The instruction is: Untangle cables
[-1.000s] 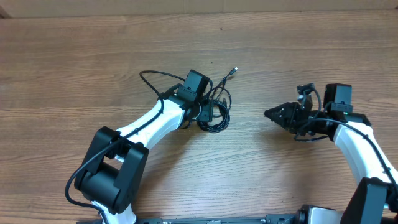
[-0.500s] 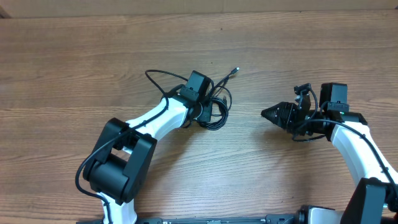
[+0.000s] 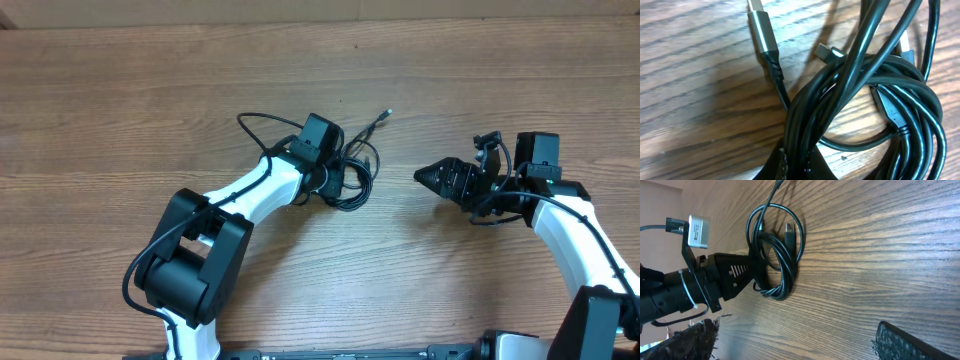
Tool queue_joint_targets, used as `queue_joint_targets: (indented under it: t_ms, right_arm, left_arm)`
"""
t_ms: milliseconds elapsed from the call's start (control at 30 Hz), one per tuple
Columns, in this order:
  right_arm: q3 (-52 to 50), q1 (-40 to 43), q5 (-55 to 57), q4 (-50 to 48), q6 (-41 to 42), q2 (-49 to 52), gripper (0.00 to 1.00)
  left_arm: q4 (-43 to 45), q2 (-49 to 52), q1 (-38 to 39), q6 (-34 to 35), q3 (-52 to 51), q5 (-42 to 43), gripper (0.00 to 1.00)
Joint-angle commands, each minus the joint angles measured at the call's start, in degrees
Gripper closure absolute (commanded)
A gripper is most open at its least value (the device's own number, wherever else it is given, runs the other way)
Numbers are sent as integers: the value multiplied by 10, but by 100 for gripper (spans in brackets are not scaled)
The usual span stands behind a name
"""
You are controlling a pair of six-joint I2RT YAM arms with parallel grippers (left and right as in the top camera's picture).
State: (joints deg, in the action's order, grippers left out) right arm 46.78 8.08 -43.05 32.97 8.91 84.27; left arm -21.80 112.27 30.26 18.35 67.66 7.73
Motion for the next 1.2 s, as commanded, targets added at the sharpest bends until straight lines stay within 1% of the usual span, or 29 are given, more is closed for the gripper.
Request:
queue_joint_targets:
  t_ms: [0,200,333,533,733,767,800,833,933,1033,1100,1167]
  right_arm:
    - [-3,-4,-1,-3,-4,-5,0]
    - [-3,-5,-2,-6,4,-5,0]
    - [-3,-16,-6,-12,35,-5,0]
    - [-3,-67,-4,-19,35,-5,0]
    - [-3,-126,-4,-70,35,-5,0]
    - [-3,-135,-4,-81,35,-5,2]
    - [-3,-142,-2,-89,37,-5,8]
    - [-3,-148,8,-97,49,-5,12]
    - [-3,-166,69,-114,116,-5,21]
    - [-3,-194,115,-131,123,-5,26]
    - [-3,-218,144,-144,116,-5,27]
    - [-3,-248,210,-151,108,-5,27]
  left_arm:
    - [-5,16,1,-40,0,43,96]
    - [-38,-29,-7,-42,20,46,96]
    - [-47,-74,-7,-42,27,46,96]
    - [-61,-117,-7,-40,27,48,96]
    - [-75,-122,-7,-40,27,55,96]
    - [-77,-122,-7,-40,27,56,96]
    - [-78,-122,-7,-40,27,60,96]
    - [-78,-122,-7,-40,27,67,96]
    - [-75,-122,-7,-40,27,98,96]
    - [-71,-122,-7,-35,27,133,96]
    - [-70,-122,-7,-22,27,134,96]
    - [-71,-122,-7,-14,27,136,96]
